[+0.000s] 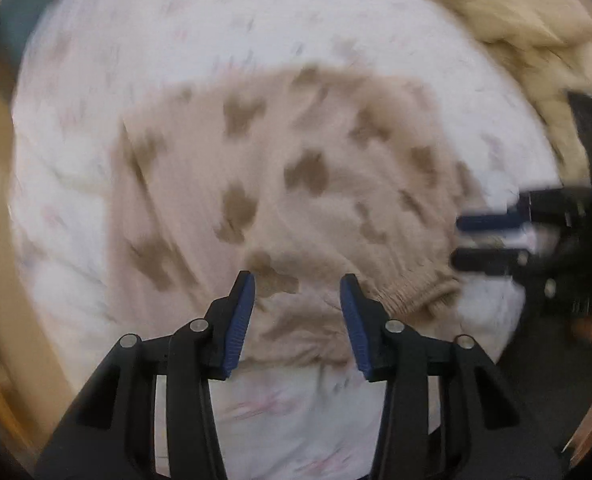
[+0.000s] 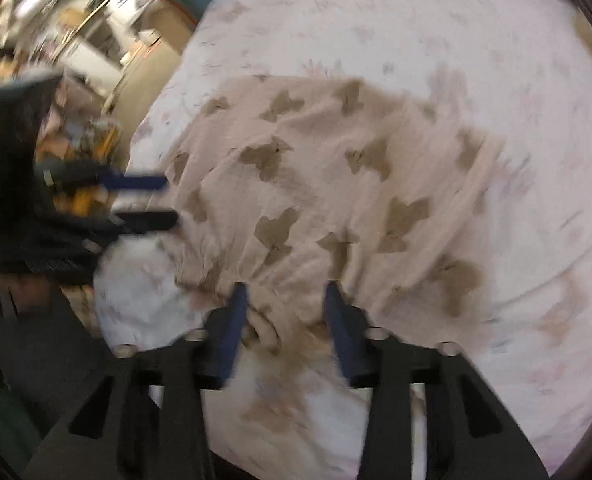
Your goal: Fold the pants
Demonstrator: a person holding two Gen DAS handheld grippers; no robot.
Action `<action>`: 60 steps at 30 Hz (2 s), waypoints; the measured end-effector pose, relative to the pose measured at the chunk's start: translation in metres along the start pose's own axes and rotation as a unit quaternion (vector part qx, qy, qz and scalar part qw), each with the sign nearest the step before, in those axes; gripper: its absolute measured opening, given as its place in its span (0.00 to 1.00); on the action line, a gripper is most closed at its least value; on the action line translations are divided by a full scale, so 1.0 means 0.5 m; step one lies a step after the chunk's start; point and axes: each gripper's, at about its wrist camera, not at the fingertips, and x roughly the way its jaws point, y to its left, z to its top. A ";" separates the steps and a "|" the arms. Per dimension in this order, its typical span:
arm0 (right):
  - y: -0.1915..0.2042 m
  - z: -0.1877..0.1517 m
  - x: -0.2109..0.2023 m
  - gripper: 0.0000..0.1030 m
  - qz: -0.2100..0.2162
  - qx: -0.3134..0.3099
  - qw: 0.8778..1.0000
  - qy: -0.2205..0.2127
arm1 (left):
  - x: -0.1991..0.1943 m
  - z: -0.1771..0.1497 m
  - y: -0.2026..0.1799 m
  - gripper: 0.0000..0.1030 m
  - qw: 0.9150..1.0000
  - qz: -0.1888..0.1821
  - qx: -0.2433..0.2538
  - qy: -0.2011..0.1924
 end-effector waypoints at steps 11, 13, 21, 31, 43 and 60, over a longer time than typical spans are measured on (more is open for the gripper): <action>-0.060 -0.018 -0.069 0.35 0.041 0.049 0.996 -0.057 | -0.023 -0.014 0.074 0.48 0.998 0.013 -0.054 -0.019; -0.120 0.002 -0.122 0.38 0.035 0.112 0.985 -0.128 | -0.051 0.008 0.136 0.52 0.989 0.041 -0.126 -0.072; -0.317 0.048 -0.089 0.40 0.058 0.282 0.949 -0.128 | -0.015 0.096 0.265 0.46 0.966 -0.016 -0.237 -0.107; -0.282 0.088 -0.001 0.09 0.046 0.216 0.973 -0.063 | 0.045 0.156 0.194 0.01 0.991 0.023 -0.118 -0.054; -0.292 0.077 -0.041 0.06 -0.070 0.220 0.970 -0.074 | -0.008 0.137 0.183 0.30 0.982 0.104 -0.127 -0.089; -0.193 0.012 0.068 0.00 -0.054 0.111 0.988 0.097 | 0.080 0.024 0.036 0.34 0.998 0.032 0.023 0.041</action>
